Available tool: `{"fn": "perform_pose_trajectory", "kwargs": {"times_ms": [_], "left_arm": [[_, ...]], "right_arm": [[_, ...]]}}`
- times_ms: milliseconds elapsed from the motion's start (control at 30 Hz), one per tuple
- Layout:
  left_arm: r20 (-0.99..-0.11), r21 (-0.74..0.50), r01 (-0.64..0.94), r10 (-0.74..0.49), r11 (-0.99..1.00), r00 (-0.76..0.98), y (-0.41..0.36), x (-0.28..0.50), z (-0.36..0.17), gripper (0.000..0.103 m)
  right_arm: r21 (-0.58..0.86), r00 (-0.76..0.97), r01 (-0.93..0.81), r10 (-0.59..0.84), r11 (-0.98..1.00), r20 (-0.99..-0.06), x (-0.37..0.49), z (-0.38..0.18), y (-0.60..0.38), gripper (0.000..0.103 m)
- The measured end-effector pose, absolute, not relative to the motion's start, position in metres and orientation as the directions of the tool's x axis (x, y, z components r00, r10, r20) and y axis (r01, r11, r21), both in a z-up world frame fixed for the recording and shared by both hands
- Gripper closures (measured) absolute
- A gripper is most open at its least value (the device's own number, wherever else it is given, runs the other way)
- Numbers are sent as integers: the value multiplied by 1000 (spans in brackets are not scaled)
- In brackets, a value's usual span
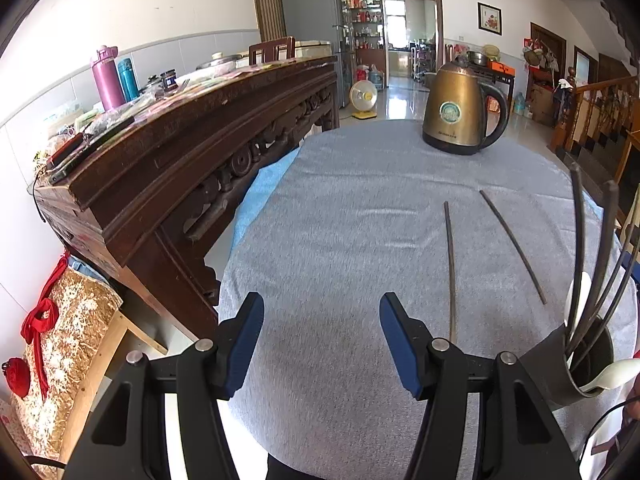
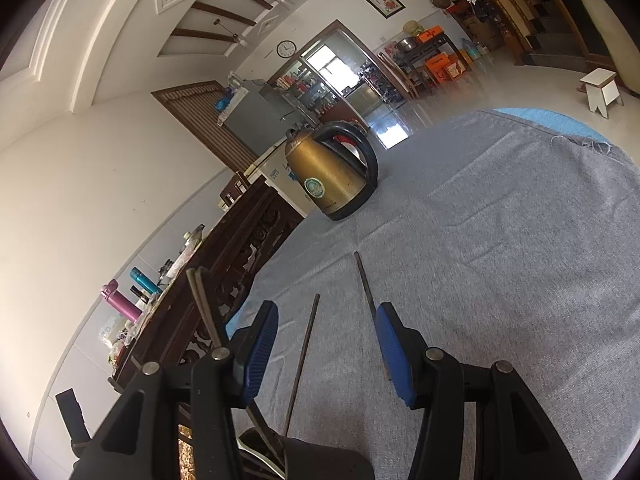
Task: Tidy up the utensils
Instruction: 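Move both open tools back toward the two chopsticks left on the cloth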
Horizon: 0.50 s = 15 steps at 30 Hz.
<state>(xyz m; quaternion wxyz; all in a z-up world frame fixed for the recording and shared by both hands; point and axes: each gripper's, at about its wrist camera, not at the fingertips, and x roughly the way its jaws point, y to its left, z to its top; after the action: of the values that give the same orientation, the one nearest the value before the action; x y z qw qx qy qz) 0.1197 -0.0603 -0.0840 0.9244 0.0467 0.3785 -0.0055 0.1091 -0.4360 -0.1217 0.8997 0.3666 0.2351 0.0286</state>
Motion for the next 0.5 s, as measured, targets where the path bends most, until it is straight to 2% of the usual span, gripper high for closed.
{"fn": "perform_pose_trajectory", "kwargs": {"times_ms": [500], "left_arm": [[-730, 83, 46, 30, 996, 683, -61, 132, -100, 42]], "right_arm": [[661, 865, 145, 230, 736, -446, 120, -137, -432, 49]]}}
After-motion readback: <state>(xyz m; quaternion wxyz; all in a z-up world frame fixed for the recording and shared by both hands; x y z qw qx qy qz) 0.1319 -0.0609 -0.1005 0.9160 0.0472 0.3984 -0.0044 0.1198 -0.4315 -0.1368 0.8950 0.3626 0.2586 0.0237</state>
